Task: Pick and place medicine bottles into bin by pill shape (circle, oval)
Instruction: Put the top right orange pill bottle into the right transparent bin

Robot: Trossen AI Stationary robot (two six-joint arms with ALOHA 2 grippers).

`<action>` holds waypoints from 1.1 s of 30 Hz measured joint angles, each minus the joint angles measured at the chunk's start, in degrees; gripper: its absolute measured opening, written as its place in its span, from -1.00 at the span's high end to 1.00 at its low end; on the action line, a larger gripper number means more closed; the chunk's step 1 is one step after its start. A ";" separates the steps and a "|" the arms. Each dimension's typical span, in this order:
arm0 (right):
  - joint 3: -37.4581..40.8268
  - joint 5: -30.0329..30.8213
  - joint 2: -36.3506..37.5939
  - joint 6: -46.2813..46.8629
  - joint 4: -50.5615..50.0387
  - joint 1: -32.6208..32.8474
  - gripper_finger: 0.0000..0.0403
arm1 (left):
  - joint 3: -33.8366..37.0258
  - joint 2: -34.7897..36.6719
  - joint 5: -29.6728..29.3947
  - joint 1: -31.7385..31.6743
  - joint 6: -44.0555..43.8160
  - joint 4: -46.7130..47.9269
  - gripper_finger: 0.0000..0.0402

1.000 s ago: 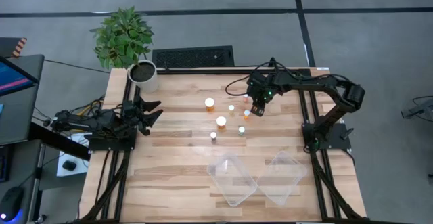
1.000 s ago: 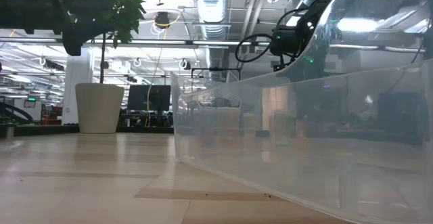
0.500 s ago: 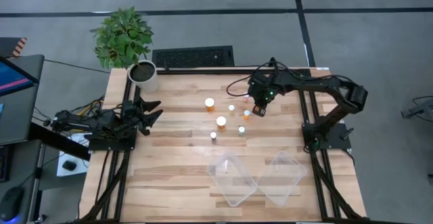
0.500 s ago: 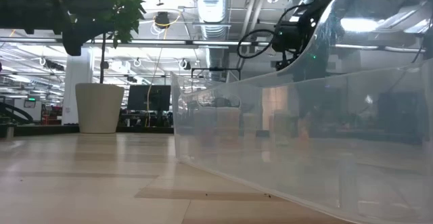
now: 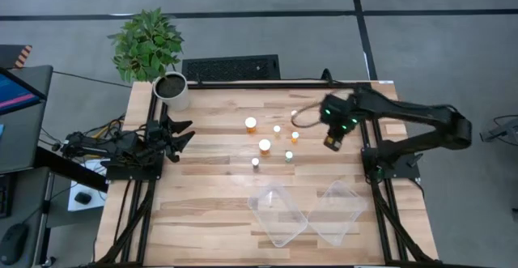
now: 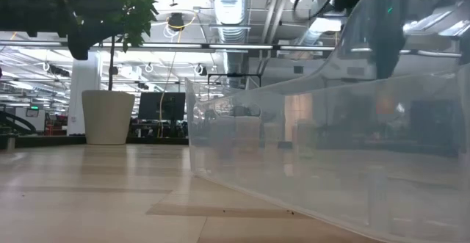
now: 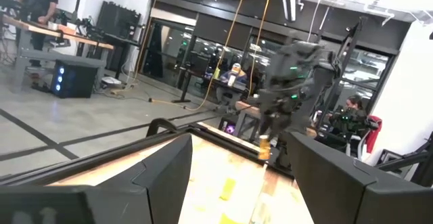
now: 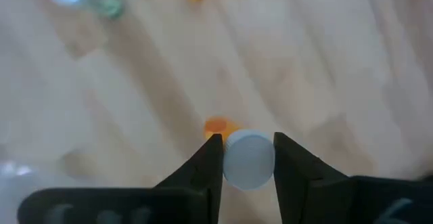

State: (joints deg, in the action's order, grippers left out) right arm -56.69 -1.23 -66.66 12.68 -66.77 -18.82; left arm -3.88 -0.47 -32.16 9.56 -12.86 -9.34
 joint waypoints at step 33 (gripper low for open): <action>-0.04 6.97 -9.64 68.96 0.73 65.45 0.47 | -0.02 -0.02 -1.71 0.00 -0.42 -0.59 -0.17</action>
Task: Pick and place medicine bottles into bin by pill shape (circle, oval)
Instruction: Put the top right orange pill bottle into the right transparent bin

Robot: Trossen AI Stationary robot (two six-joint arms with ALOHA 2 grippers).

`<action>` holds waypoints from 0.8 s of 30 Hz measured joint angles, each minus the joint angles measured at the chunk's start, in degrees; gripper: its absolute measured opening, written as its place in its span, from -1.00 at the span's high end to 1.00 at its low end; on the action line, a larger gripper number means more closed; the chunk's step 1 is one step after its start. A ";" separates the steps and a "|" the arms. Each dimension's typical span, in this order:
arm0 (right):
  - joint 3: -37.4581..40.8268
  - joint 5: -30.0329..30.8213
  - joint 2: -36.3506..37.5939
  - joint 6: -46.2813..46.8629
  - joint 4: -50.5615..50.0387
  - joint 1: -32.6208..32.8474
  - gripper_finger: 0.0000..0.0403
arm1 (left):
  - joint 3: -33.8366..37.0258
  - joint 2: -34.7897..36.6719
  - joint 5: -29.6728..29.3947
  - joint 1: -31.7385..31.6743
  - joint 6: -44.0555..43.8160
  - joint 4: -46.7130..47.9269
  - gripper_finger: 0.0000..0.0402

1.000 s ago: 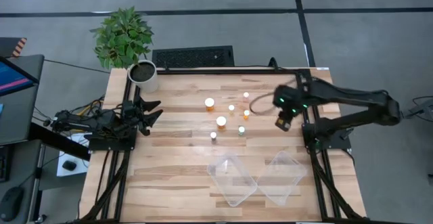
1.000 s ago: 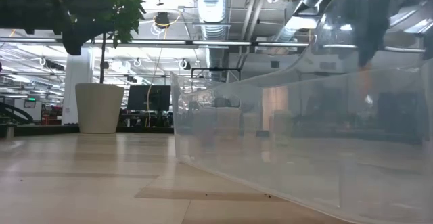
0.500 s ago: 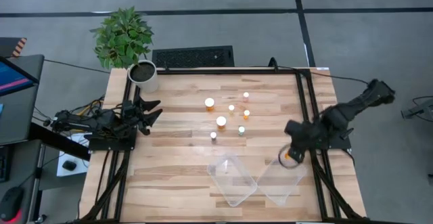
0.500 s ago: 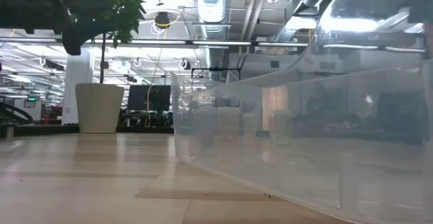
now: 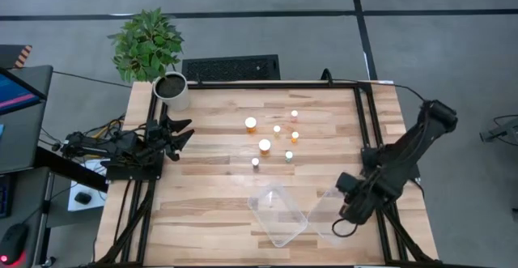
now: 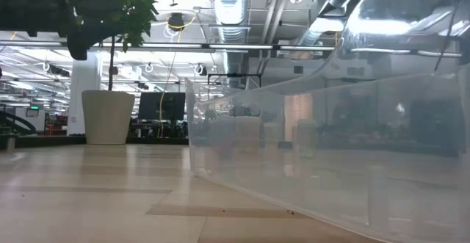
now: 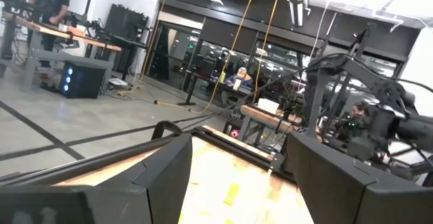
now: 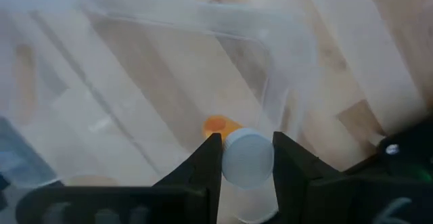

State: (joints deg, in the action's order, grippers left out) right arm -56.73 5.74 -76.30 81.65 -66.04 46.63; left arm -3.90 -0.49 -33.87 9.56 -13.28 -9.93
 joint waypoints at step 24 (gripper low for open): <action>0.01 -0.69 -13.35 2.74 3.73 2.11 0.46 | 0.00 0.01 0.01 0.00 0.01 0.22 -0.17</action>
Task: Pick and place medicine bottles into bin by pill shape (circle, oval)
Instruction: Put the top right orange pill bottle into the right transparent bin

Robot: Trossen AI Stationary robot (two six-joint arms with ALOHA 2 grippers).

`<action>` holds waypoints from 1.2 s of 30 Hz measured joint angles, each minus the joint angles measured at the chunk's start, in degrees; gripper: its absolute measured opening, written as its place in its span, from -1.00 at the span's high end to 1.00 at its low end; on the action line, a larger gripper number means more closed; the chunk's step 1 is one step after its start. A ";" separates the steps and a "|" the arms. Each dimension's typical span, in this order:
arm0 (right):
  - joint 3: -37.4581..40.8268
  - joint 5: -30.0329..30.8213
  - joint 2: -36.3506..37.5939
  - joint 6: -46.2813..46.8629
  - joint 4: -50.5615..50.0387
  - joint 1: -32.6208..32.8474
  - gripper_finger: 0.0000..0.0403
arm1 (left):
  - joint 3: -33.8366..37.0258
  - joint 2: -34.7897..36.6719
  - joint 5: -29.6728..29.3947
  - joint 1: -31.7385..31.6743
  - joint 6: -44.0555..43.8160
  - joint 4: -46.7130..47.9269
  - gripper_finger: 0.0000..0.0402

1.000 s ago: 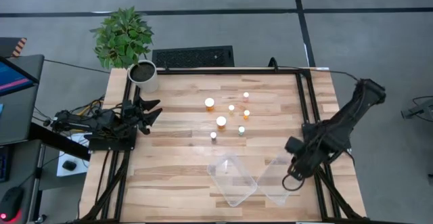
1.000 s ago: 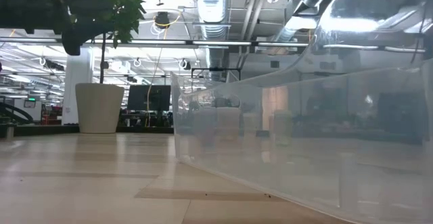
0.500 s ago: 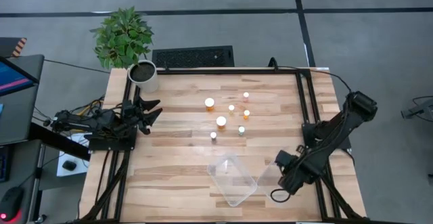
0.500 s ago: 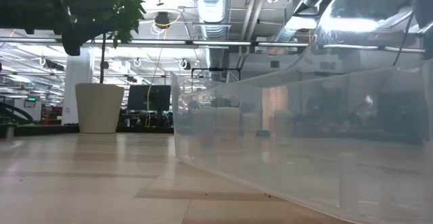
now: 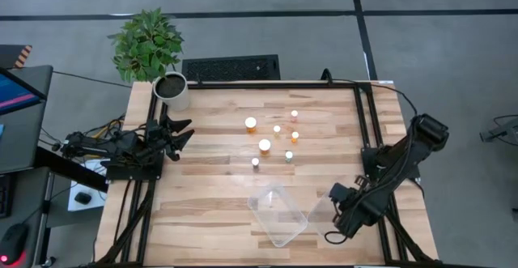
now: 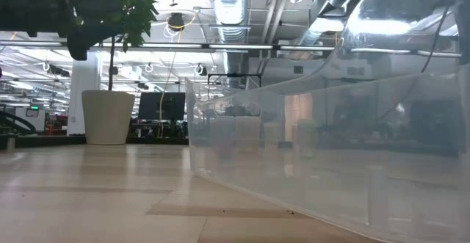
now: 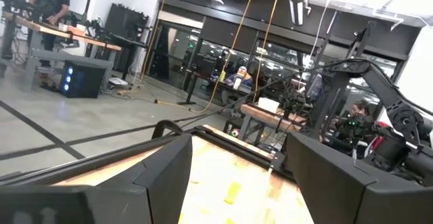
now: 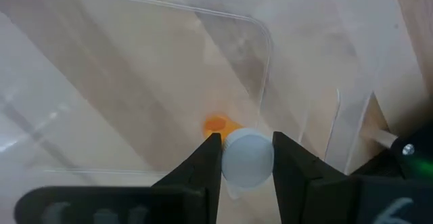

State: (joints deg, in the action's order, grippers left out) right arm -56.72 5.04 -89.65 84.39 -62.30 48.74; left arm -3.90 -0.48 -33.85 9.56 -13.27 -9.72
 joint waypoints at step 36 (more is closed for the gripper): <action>0.03 6.51 0.25 2.77 -1.94 0.36 0.36 | 0.00 0.01 -0.01 0.00 0.08 -0.04 -0.17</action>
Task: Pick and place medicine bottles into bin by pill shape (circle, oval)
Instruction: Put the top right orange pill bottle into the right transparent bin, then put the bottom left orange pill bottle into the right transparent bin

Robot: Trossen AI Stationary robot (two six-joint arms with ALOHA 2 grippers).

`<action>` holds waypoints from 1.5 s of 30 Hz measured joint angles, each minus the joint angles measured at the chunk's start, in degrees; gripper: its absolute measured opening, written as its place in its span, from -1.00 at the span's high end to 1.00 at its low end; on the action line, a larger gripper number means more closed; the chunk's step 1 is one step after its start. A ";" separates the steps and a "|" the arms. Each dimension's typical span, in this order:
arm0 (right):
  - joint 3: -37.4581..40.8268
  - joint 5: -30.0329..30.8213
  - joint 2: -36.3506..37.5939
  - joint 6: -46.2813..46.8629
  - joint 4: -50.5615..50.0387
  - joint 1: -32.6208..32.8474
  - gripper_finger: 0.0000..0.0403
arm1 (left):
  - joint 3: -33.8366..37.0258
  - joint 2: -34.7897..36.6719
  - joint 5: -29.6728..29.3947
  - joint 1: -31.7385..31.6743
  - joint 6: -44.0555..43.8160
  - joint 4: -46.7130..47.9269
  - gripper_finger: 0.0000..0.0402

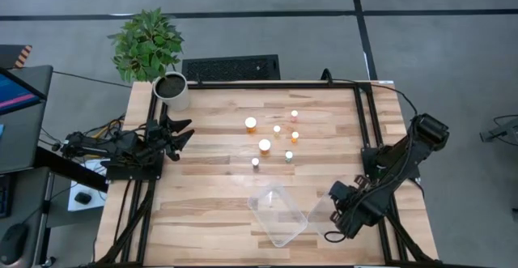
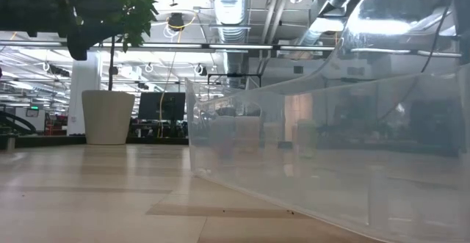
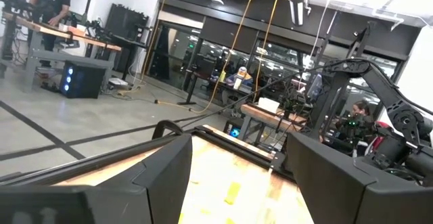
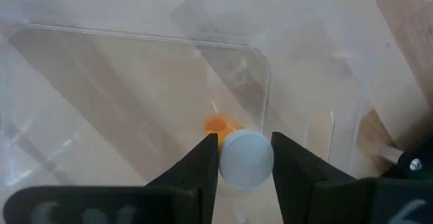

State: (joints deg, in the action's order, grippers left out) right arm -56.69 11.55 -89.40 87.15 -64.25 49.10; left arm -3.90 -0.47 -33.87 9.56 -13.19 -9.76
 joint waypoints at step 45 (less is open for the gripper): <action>0.00 1.92 0.02 -3.60 0.46 0.00 0.14 | 0.00 -0.02 0.00 0.00 0.13 0.00 -0.17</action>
State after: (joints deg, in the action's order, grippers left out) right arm -56.69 13.47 -89.38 83.56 -63.79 49.10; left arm -3.90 -0.49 -33.86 9.56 -13.06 -9.76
